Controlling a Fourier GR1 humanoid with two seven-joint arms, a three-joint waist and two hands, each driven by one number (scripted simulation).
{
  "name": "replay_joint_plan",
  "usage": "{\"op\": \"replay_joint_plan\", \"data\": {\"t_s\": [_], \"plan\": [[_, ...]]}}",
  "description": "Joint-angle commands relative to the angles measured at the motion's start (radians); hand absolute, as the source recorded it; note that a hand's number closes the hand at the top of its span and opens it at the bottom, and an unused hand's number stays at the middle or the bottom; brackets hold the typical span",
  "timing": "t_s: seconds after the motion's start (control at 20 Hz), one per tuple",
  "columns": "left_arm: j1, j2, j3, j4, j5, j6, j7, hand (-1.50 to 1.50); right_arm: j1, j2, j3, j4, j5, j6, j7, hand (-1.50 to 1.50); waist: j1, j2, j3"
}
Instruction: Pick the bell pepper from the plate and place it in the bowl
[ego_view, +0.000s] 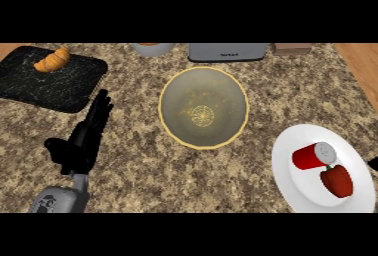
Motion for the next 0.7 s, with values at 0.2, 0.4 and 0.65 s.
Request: {"op": "replay_joint_plan", "data": {"t_s": [0.2, 0.4, 0.65], "plan": [[-0.020, -0.036, -0.022, 0.004, -0.032, 0.009, 0.022, 0.00, 0.113, -0.087, -0.131, -0.291, 0.045, -0.058, 0.323, -1.50, 0.022, 0.005, -0.003], [0.046, -0.029, -0.036, -0.083, -0.036, -0.005, 0.029, 0.00, 0.068, -0.180, -0.186, -0.299, -0.013, 0.045, 0.507, -1.50, 0.039, 0.005, -0.002], [0.031, -0.039, -0.044, -0.113, -0.059, 0.018, 0.080, 0.00, 0.057, -0.209, -0.096, -0.353, 0.068, 0.069, 0.732, -1.50, 0.044, 0.004, -0.002]]}}
